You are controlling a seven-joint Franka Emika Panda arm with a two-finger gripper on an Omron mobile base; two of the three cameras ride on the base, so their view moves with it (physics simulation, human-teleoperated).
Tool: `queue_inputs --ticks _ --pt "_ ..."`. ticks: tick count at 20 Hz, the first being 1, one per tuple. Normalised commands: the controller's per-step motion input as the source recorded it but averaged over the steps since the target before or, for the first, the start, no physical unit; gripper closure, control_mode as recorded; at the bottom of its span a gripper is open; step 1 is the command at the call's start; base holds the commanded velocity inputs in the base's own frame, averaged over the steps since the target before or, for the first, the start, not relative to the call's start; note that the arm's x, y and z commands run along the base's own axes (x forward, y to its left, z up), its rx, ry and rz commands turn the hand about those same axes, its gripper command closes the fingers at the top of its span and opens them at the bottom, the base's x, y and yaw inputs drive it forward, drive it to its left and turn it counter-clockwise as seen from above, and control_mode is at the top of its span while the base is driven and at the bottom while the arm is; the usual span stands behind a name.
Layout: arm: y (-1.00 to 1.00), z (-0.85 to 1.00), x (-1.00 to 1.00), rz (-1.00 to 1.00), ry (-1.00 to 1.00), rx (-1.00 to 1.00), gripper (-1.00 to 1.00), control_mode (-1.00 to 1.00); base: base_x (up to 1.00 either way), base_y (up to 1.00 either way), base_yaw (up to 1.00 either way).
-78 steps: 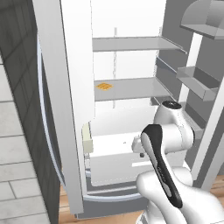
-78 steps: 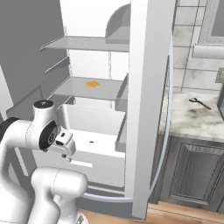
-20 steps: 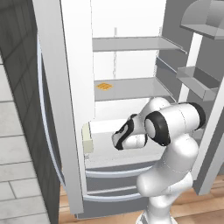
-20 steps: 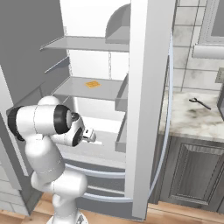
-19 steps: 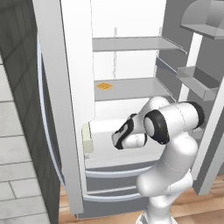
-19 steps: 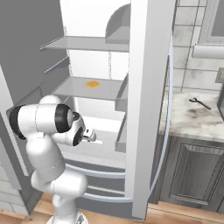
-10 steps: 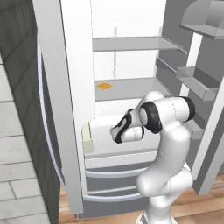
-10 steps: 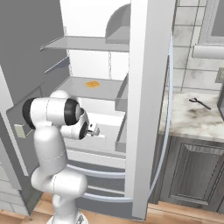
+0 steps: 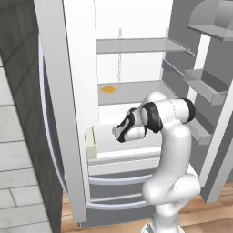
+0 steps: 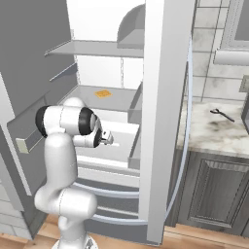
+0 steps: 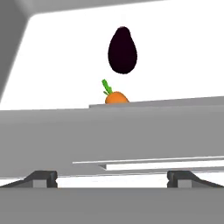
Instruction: Place the eggplant and carrot inside the fridge drawer. Close the drawer after placing the vegetables.
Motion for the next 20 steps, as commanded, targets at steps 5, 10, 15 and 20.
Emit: queue_inputs --ticks 5,10,15,20 --pt "0.0 0.0 0.54 0.0 0.0 0.0 -1.0 -1.0 0.0 0.0 0.0" --pt "0.0 0.0 0.59 0.0 0.0 0.0 -1.0 -1.0 0.0 0.0 0.0" --pt "0.0 0.0 0.64 0.0 0.0 0.0 -1.0 -1.0 0.0 0.0 0.0" --pt "0.0 0.1 0.16 0.0 0.0 0.0 -1.0 -1.0 0.0 0.0 0.0"
